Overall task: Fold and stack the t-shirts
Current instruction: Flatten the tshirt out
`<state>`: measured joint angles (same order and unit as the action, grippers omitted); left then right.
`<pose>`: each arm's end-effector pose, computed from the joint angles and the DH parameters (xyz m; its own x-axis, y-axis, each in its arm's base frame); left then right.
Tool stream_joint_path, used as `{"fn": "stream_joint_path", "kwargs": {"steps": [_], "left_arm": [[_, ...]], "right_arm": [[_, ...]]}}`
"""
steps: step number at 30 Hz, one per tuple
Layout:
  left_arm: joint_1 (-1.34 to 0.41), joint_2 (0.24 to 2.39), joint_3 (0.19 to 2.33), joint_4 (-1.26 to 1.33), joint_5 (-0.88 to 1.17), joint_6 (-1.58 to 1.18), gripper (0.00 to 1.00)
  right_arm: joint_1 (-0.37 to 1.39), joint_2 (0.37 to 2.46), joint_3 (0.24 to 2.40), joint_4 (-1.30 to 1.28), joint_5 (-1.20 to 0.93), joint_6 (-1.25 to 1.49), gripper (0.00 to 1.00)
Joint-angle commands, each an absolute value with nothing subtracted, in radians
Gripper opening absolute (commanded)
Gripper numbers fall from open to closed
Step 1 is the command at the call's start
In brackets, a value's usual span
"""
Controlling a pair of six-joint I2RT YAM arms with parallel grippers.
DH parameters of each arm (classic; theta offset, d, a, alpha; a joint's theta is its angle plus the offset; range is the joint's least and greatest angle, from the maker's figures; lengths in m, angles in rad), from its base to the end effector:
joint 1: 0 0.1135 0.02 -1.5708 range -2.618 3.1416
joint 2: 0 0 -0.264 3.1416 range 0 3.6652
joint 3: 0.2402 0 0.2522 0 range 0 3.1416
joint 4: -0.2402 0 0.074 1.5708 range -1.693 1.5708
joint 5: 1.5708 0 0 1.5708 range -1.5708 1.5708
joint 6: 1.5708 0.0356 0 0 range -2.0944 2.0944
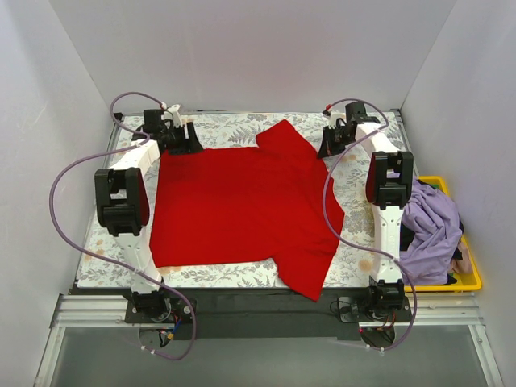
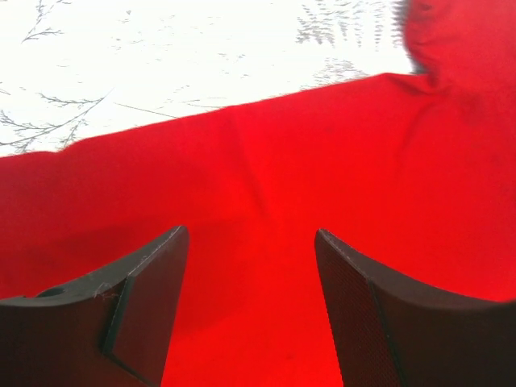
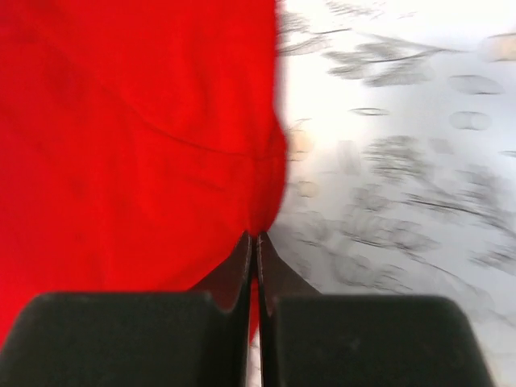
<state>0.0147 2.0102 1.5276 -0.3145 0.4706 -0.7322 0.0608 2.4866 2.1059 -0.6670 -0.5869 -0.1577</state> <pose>0.4512 -0.0095 0.2163 -0.7350 -0.6067 -0.3029 -0.2523 0.6592 -0.7084 0.5287 0.0519 0.1492 -0.8026 -0.1799 -0.5687 -0.4585 0.7960 0.3953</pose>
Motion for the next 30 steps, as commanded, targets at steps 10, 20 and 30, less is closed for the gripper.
{"fn": "stream_joint_path", "kwargs": {"steps": [10, 20, 30], "left_arm": [[-0.002, 2.212, 1.748, -0.416, 0.307, -0.641, 0.59], [-0.002, 2.483, 2.081, -0.561, 0.314, -0.612, 0.54], [0.040, 2.657, 2.284, -0.548, 0.268, -0.580, 0.51]], "right_arm": [[0.107, 2.422, 2.060, -0.526, -0.005, -0.248, 0.01], [0.110, 2.456, 2.098, -0.549, 0.077, -0.272, 0.41], [0.113, 2.554, 2.217, -0.548, 0.074, -0.298, 0.59]]}}
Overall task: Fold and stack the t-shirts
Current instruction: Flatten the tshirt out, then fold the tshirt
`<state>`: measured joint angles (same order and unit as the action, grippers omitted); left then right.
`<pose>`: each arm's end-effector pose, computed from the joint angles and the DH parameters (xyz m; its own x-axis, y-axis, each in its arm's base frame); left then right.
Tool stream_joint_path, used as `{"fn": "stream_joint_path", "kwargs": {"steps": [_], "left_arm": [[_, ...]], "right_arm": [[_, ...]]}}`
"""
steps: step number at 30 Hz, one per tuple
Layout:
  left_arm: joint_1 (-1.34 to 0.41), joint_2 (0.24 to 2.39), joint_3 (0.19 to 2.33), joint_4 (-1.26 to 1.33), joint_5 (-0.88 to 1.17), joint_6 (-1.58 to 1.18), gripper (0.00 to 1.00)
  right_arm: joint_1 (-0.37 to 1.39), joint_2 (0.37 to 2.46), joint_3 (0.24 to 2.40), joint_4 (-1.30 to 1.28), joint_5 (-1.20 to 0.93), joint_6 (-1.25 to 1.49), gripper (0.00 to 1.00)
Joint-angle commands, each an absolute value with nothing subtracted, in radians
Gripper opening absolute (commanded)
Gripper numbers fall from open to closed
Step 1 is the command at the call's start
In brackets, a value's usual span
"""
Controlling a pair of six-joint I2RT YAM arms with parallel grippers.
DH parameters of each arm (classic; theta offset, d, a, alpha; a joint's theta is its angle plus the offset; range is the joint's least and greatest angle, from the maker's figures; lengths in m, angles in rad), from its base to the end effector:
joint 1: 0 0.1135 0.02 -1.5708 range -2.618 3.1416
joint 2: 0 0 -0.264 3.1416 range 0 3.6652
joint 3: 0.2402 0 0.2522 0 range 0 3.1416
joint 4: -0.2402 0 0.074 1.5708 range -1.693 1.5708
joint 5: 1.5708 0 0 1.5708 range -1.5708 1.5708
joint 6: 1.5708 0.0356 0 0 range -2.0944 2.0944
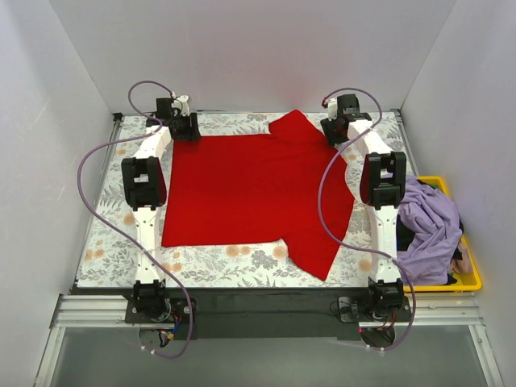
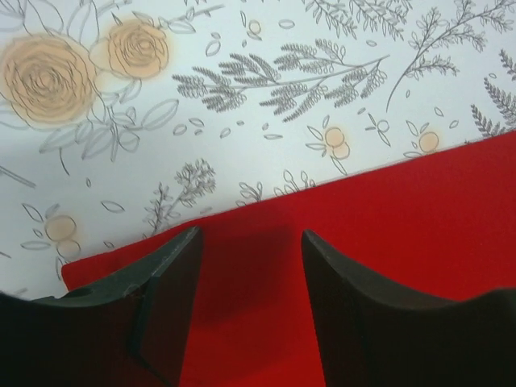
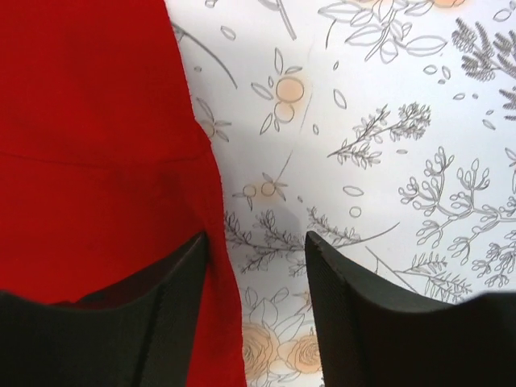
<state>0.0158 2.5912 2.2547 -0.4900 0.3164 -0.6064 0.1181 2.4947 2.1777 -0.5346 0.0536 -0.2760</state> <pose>0.5692 -0.0021 0.1480 -0.7159 -0.5530 -0.4262 -0.2583 0.7769 -0.5742 0.5507 0.0634 0.1708 -0.6963 -0.3566 -0.6229 -0.2831 0.9339 -0.2183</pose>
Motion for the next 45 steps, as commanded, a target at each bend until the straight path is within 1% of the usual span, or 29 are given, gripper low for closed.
{"fn": "stream_joint_path", "kwargs": {"steps": [1, 4, 5, 7, 8, 9, 12, 13, 15, 16, 17, 19, 20, 21, 22, 23, 24, 26, 27, 28, 30, 31, 32, 34, 35, 36, 38, 45], "left_arm": [[0.041, 2.660, 2.295, -0.543, 0.290, -0.569, 0.52], [0.043, 2.619, 2.299, -0.516, 0.356, -0.561, 0.60], [0.043, 2.599, 2.298, -0.506, 0.397, -0.561, 0.65], [0.043, 2.516, 2.289, -0.508, 0.432, -0.569, 0.69], [0.043, 2.482, 2.274, -0.508, 0.452, -0.569, 0.81], [0.043, 2.395, 2.258, -0.508, 0.490, -0.569, 0.84], [0.044, 2.249, 2.149, -0.506, 0.511, -0.575, 0.86], [0.046, 2.153, 2.116, -0.503, 0.502, -0.586, 0.86], [0.046, 2.061, 1.993, -0.479, 0.454, -0.650, 0.87], [0.049, 1.961, 1.943, -0.468, 0.469, -0.647, 0.87], [0.051, 1.910, 1.825, -0.451, 0.495, -0.620, 0.87], [0.054, 1.795, 1.700, -0.425, 0.500, -0.537, 0.88], [0.052, 1.698, 1.645, -0.480, 0.517, -0.488, 0.88], [0.052, 1.657, 1.584, -0.536, 0.538, -0.344, 0.88], [0.054, 1.617, 1.542, -0.584, 0.557, -0.293, 0.88], [0.055, 1.535, 1.504, -0.668, 0.584, -0.247, 0.88], [0.070, 1.499, 1.432, -0.713, 0.618, -0.209, 0.88], [0.077, 1.401, 1.367, -0.847, 0.672, -0.073, 0.88], [0.075, 1.370, 1.297, -0.885, 0.676, -0.036, 0.88], [0.078, 1.343, 1.266, -0.906, 0.672, -0.003, 0.88], [0.080, 1.278, 1.203, -0.975, 0.670, 0.076, 0.87], [0.080, 1.263, 1.151, -0.980, 0.667, 0.081, 0.87], [0.078, 1.247, 1.131, -0.991, 0.658, 0.089, 0.86], [0.078, 1.233, 1.100, -1.003, 0.660, 0.091, 0.84], [0.080, 1.233, 1.083, -1.017, 0.663, 0.084, 0.83], [0.078, 1.235, 1.074, -1.026, 0.672, 0.086, 0.81], [0.080, 1.244, 1.062, -1.031, 0.675, 0.083, 0.80], [0.078, 1.258, 1.045, -1.009, 0.664, 0.055, 0.79]], "right_arm": [[0.115, 2.554, 2.224, -0.549, 0.071, -0.299, 0.61], [0.118, 2.507, 2.223, -0.552, 0.006, -0.311, 0.82], [0.118, 2.453, 2.217, -0.554, -0.055, -0.316, 0.94], [0.118, 2.384, 2.194, -0.555, -0.131, -0.328, 0.98], [0.118, 2.305, 2.186, -0.557, -0.165, -0.334, 0.98], [0.120, 2.262, 2.174, -0.560, -0.204, -0.344, 0.98], [0.121, 2.088, 2.111, -0.557, -0.320, -0.367, 0.98], [0.123, 2.048, 2.097, -0.549, -0.334, -0.367, 0.98], [0.127, 1.952, 2.054, -0.542, -0.362, -0.370, 0.98], [0.129, 1.922, 2.034, -0.537, -0.373, -0.379, 0.98], [0.129, 1.866, 1.990, -0.538, -0.400, -0.411, 0.98], [0.129, 1.807, 1.930, -0.587, -0.451, -0.497, 0.98], [0.130, 1.754, 1.905, -0.627, -0.516, -0.617, 0.98], [0.132, 1.723, 1.831, -0.662, -0.537, -0.653, 0.98], [0.144, 1.663, 1.789, -0.710, -0.541, -0.681, 0.98], [0.155, 1.636, 1.739, -0.736, -0.532, -0.721, 0.98], [0.167, 1.605, 1.645, -0.783, -0.514, -0.777, 0.98], [0.216, 1.510, 1.521, -0.833, -0.459, -0.849, 0.98], [0.236, 1.473, 1.376, -0.854, -0.427, -0.920, 0.98], [0.282, 1.435, 1.306, -0.857, -0.398, -0.945, 0.98], [0.327, 1.327, 1.170, -0.853, -0.324, -0.982, 0.94], [0.369, 1.275, 1.072, -0.853, -0.289, -0.989, 0.90], [0.389, 1.258, 1.025, -0.851, -0.279, -0.982, 0.82], [0.438, 1.235, 0.939, -0.847, -0.267, -0.950, 0.72], [0.449, 1.232, 0.916, -0.842, -0.261, -0.939, 0.64], [0.460, 1.235, 0.896, -0.819, -0.250, -0.925, 0.61], [0.483, 1.239, 0.838, -0.790, -0.218, -0.894, 0.59], [0.534, 1.261, 0.749, -0.649, -0.127, -0.858, 0.59]]}}
